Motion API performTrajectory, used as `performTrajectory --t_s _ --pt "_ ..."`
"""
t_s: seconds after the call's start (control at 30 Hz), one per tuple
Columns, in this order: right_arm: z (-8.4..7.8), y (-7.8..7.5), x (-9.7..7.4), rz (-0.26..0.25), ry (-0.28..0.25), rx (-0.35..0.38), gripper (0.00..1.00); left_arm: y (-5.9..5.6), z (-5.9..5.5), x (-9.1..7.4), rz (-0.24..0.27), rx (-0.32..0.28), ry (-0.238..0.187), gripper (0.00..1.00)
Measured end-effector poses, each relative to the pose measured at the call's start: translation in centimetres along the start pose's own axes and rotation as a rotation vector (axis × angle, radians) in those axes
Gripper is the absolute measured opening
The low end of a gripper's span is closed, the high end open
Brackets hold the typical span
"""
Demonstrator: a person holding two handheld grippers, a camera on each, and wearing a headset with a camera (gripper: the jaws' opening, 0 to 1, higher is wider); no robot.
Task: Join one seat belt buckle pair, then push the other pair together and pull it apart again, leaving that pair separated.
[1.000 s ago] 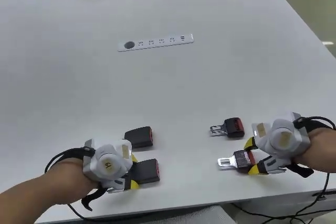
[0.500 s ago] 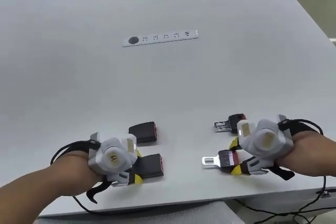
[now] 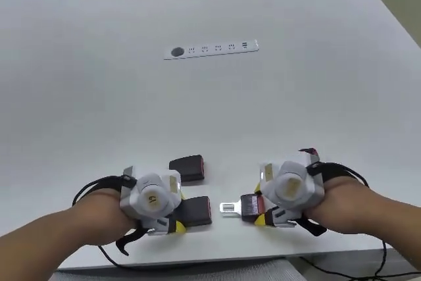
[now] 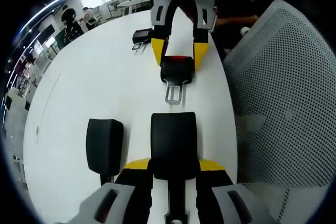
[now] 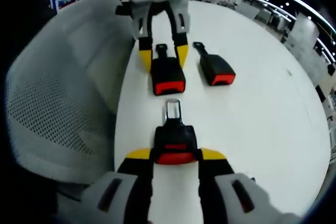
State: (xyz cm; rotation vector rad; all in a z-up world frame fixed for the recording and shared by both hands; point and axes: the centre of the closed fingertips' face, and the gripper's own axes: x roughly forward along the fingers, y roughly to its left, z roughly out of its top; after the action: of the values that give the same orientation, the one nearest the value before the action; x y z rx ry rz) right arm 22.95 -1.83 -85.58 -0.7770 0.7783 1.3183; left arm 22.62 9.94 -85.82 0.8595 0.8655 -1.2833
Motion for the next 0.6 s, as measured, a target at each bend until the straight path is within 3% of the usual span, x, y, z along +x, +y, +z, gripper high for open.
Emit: performTrajectory --t_s 0.3,0.6 --pt "1.0 -0.1 0.6 0.007 0.026 -0.054 0.32 0.3 -0.1 0.0 -0.006 0.001 0.014 0.32" --pt "1.7 -0.2 0.8 0.006 -0.005 -0.059 0.32 0.4 0.0 0.1 -0.014 0.003 0.022 0.32"
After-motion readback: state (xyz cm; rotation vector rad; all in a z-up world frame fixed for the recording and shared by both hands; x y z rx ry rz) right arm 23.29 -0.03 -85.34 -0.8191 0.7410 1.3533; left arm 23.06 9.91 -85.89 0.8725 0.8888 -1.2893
